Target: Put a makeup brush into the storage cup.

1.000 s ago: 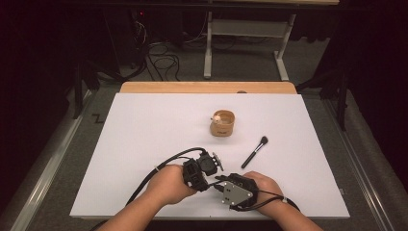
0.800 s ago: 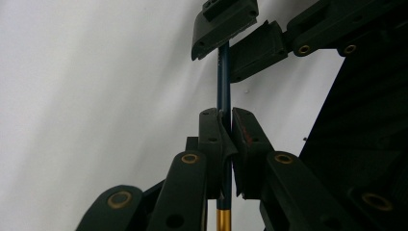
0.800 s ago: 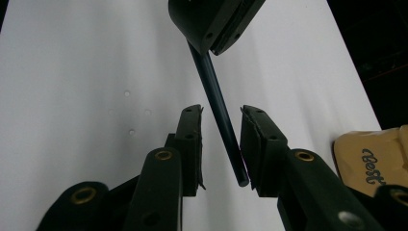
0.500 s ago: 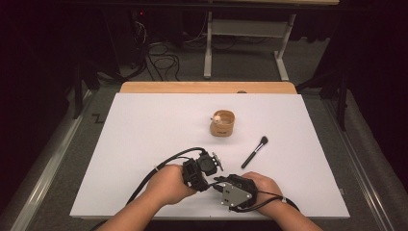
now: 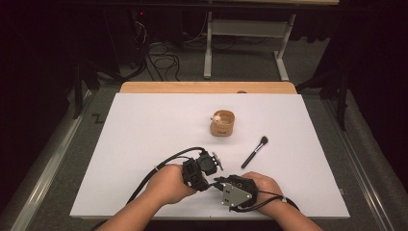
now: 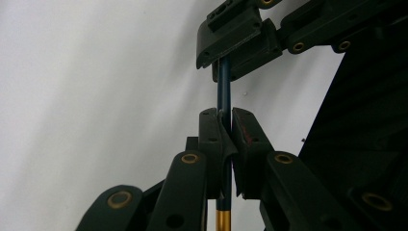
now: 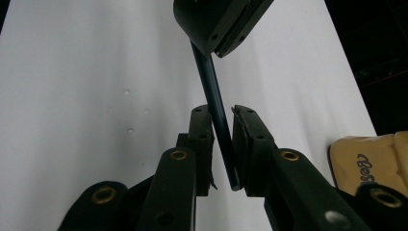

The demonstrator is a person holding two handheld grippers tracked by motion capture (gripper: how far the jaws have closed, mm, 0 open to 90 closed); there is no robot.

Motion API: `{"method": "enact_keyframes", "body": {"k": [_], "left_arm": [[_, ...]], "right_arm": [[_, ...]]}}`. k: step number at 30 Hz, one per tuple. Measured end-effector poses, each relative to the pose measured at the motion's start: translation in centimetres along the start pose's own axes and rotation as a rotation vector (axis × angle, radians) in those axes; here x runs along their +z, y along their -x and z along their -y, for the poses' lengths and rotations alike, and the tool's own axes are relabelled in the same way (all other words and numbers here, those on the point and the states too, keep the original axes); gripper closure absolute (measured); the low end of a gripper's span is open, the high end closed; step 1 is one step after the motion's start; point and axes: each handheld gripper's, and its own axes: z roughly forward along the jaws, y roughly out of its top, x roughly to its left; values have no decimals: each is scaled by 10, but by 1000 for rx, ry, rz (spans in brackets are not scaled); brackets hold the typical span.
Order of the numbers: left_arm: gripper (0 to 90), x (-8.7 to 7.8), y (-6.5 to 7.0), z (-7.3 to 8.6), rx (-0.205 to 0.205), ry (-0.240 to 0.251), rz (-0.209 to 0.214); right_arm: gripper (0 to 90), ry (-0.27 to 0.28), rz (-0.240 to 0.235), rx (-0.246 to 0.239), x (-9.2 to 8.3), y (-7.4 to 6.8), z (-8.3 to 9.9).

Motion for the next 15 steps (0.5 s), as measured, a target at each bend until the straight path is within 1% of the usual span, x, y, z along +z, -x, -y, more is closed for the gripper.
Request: {"method": "enact_keyframes", "body": {"k": [1, 2, 4, 5, 7, 8, 9, 10, 11, 12, 13, 15], "left_arm": [[832, 0, 0, 0, -3, 3, 2], [832, 0, 0, 0, -4, 5, 2], [832, 0, -1, 0, -4, 6, 2], [831, 0, -1, 0, -5, 7, 1], [827, -1, -2, 0, -9, 10, 1], [823, -1, -3, 0, -12, 15, 1], [821, -2, -3, 1, -12, 17, -2], [816, -2, -4, 1, -14, 20, -4], [813, -3, -4, 1, -15, 20, -5], [810, -3, -4, 1, -15, 20, -7], [808, -3, -4, 1, -16, 20, -9], [806, -3, -4, 2, -15, 19, -12]], "right_arm": [[805, -1, -5, 26, 0, -2, 0], [808, 0, -4, 29, 0, -2, 0], [812, -1, 0, 15, 0, -1, 0], [815, -3, 1, -22, 0, 1, 0], [824, -4, 9, -17, -1, 0, 0], [830, -4, -5, -25, 0, 0, 0], [833, -2, -5, -28, 0, 0, 0], [838, -6, -6, -9, -1, -2, -1], [841, -5, -7, -20, -1, -1, 0], [844, -2, -3, -12, -1, -2, -1], [846, -3, -5, -21, -1, -1, -1], [847, -4, -3, -23, -1, -2, -1]]}}
